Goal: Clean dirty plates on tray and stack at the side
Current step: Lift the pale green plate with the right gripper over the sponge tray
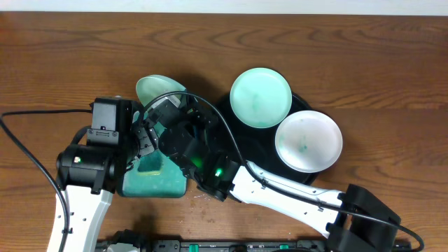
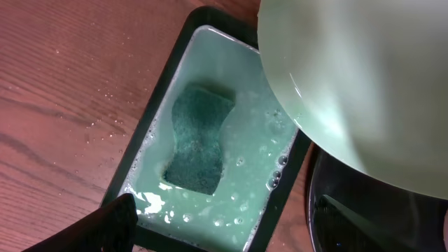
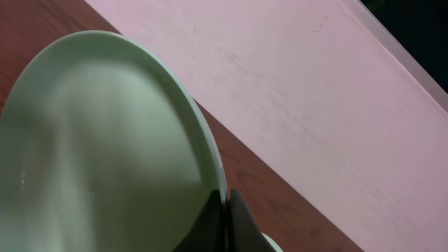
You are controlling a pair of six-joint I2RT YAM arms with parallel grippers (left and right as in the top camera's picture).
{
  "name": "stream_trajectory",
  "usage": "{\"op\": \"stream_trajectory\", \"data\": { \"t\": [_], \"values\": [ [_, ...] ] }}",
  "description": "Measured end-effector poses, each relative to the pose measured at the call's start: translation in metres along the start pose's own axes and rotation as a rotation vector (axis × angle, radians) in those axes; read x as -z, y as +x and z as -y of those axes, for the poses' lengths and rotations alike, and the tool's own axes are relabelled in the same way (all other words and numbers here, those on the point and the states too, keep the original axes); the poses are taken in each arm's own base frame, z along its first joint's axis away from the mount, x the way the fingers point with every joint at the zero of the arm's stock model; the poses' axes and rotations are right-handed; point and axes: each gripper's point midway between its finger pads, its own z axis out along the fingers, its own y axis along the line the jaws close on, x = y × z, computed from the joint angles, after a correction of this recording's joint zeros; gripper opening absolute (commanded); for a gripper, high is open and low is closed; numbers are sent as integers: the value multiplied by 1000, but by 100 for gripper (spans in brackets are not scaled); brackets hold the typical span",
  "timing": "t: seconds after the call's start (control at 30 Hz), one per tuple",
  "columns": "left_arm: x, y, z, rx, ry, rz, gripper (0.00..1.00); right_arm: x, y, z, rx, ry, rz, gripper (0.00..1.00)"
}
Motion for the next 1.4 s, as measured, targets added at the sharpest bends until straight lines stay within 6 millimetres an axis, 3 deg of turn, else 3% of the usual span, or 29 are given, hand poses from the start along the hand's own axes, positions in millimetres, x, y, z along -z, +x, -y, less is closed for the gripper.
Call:
{"op": "stream_trajectory", "data": {
  "t": [0.73,1.17,1.3,1.4],
  "values": [
    [0,0,0,0,0,0,81,0,-3,5,-20,26,7,1],
    [0,0,0,0,0,0,81,7,-14,-4,73,-6,49,1],
    [0,0,0,0,0,0,81,7,-13,-5,58,-11,45,1],
    [0,0,0,0,0,-1,81,3,2,-8,-3,-36,-6,1]
  ]
}}
